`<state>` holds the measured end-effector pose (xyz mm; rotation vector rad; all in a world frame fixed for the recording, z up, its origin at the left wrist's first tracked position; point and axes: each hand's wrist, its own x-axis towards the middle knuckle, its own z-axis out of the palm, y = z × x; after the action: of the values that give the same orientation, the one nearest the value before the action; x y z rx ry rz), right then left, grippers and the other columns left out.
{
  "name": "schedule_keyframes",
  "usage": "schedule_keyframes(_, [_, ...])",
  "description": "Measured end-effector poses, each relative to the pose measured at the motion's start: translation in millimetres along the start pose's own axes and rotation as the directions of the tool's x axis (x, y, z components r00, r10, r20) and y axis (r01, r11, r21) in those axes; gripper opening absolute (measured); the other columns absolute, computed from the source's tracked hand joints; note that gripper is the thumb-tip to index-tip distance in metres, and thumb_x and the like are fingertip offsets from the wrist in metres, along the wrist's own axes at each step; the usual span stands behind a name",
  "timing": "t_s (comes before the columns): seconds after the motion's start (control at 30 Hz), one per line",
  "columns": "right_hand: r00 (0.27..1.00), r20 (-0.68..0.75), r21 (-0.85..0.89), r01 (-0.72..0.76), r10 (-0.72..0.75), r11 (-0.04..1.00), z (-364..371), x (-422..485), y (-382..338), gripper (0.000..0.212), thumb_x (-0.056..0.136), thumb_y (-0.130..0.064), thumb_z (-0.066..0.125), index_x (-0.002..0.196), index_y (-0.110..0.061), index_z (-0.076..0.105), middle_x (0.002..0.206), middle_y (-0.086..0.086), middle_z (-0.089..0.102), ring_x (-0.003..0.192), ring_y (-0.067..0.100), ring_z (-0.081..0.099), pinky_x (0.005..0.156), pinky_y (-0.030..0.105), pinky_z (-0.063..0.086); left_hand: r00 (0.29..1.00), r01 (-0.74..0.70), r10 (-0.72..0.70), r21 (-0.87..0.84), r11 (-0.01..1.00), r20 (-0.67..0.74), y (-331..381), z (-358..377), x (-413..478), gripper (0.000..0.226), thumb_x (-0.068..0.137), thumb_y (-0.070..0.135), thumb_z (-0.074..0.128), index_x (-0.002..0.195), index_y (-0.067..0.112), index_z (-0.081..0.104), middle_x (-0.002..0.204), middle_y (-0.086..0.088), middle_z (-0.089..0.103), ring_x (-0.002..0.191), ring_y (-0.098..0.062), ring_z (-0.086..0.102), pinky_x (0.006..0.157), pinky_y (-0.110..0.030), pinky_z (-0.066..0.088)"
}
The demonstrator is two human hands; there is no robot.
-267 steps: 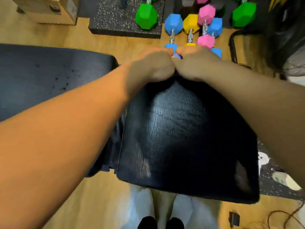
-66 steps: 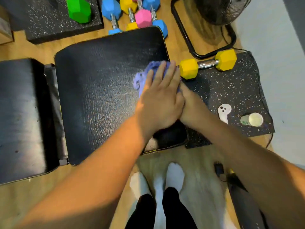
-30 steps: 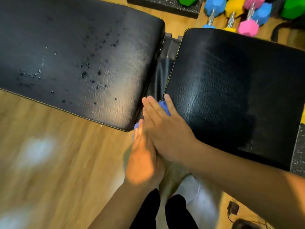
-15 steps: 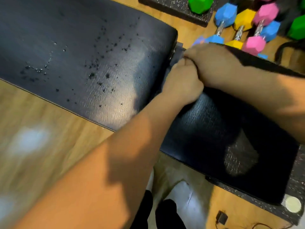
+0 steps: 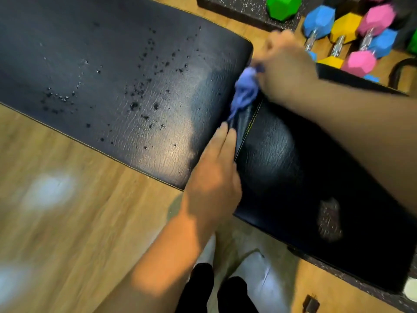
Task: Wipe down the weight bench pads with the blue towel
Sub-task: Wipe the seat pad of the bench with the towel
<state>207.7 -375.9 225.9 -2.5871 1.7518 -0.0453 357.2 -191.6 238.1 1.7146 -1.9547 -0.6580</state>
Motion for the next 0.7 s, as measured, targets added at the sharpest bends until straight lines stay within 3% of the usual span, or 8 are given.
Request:
schedule_keyframes(0.07, [0.991,0.045,-0.041,-0.125,0.126,0.991,0.3,17.2,8.1,0.023,0.088,-0.008,0.052,0.108,-0.005,0.061,0.11,0.024,0.052,0.105,0.041,0.05,0.08,0.044,0.043,1.0,-0.008,0.008,0.021,1.0,0.0,-0.1,-1.2,28.1,0.057,0.078,-0.003,0.047,0.135,-0.009,0.043,0.144,-0.025,0.04,0.134,-0.034,0.04,0.114,-0.028,0.023])
schedule_keyframes(0.13, [0.992,0.081,-0.019,-0.1,0.101,0.995,4.3,7.8,-8.3,0.022,0.084,-0.003,0.048,0.104,-0.005,0.057,0.104,0.024,0.055,0.096,0.042,0.055,0.071,0.042,0.041,1.0,-0.015,0.018,0.111,0.994,-0.024,-10.0,-5.2,35.4,0.057,0.079,-0.001,0.044,0.136,-0.008,0.042,0.145,-0.025,0.039,0.135,-0.037,0.037,0.115,-0.037,0.026])
schedule_keyframes(0.23, [0.982,0.172,0.021,0.07,-0.073,0.997,8.2,-37.6,-53.6,0.016,0.076,-0.011,0.06,0.092,-0.01,0.062,0.091,0.017,0.061,0.086,0.037,0.06,0.065,0.037,0.04,0.99,-0.045,-0.027,0.49,0.871,0.14,-30.1,-7.8,12.3,0.067,0.083,0.011,0.035,0.146,-0.005,0.02,0.155,-0.023,0.016,0.144,-0.038,0.014,0.118,-0.048,0.015])
schedule_keyframes(0.3, [0.946,0.212,0.067,0.235,-0.244,0.97,6.8,-74.6,-76.8,0.015,0.064,-0.018,0.074,0.074,-0.016,0.064,0.073,0.007,0.063,0.069,0.03,0.061,0.059,0.032,0.038,0.98,-0.079,-0.044,0.585,0.807,0.193,-47.6,-4.2,-6.1,0.075,0.081,0.009,0.035,0.148,-0.005,0.004,0.157,-0.022,0.002,0.145,-0.038,0.002,0.119,-0.047,0.004])
schedule_keyframes(0.37, [0.907,0.208,0.119,0.349,-0.367,0.929,7.4,-91.9,-82.3,0.021,0.059,-0.028,0.079,0.069,-0.023,0.061,0.066,0.001,0.059,0.061,0.025,0.058,0.058,0.031,0.03,0.985,-0.094,0.001,0.525,0.846,0.175,-56.0,-1.6,-8.2,0.077,0.072,0.005,0.031,0.147,-0.006,0.015,0.157,-0.021,0.011,0.145,-0.037,0.008,0.119,-0.046,0.007])
schedule_keyframes(0.47, [0.889,0.204,0.051,0.408,-0.409,0.912,6.8,-70.7,-64.4,0.009,0.073,-0.026,0.066,0.079,-0.024,0.061,0.077,0.001,0.06,0.073,0.026,0.06,0.067,0.036,0.03,0.983,-0.047,-0.034,0.424,0.904,0.181,-48.3,-4.0,-3.3,0.076,0.07,0.005,0.025,0.145,-0.004,0.024,0.157,-0.019,0.016,0.146,-0.035,0.01,0.118,-0.048,0.01])
schedule_keyframes(0.6, [0.985,0.049,-0.114,0.169,-0.164,0.979,1.1,5.9,12.8,0.017,0.083,-0.015,0.053,0.099,-0.011,0.06,0.095,0.016,0.057,0.085,0.039,0.058,0.067,0.041,0.034,0.993,-0.012,-0.028,0.327,0.945,0.116,-16.1,0.0,15.5,0.066,0.077,0.006,0.045,0.141,-0.007,0.032,0.149,-0.027,0.031,0.139,-0.043,0.027,0.113,-0.053,0.027])
schedule_keyframes(0.7, [0.998,-0.038,-0.083,-0.053,0.05,0.995,-6.8,17.8,60.0,0.024,0.084,-0.017,0.052,0.105,-0.008,0.059,0.101,0.026,0.053,0.09,0.046,0.056,0.069,0.046,0.043,0.999,-0.036,0.035,0.044,0.998,0.036,11.4,11.4,48.7,0.062,0.08,-0.002,0.048,0.139,-0.011,0.033,0.148,-0.029,0.032,0.139,-0.038,0.031,0.116,-0.035,0.022])
